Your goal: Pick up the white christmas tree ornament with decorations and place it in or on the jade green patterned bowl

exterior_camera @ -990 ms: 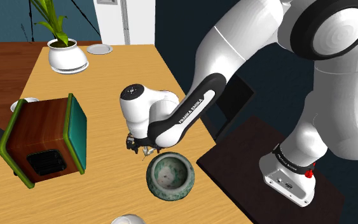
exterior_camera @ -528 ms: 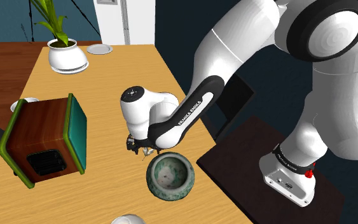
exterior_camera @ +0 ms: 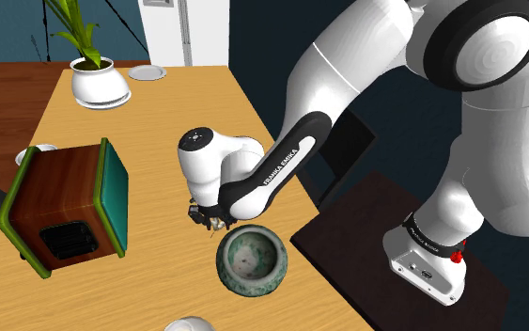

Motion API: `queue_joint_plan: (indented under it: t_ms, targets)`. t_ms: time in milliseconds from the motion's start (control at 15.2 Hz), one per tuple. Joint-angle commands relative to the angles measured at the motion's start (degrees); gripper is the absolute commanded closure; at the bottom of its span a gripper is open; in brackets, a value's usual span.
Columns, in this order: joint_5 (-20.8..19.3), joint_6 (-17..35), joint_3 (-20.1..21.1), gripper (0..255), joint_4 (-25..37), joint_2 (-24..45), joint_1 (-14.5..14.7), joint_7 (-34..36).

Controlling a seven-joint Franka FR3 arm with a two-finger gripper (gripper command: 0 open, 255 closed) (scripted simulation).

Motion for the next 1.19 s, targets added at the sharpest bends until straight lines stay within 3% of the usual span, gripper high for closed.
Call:
queue_joint_plan:
  t_ms: [0,1122]
  targets:
    - [0.0,0.02,-0.01,255,0.0,0.02,-0.01,0.0]
    - [2.63,-7.47,1.88,255,-1.2,-8.81,-1.35,-2.05]
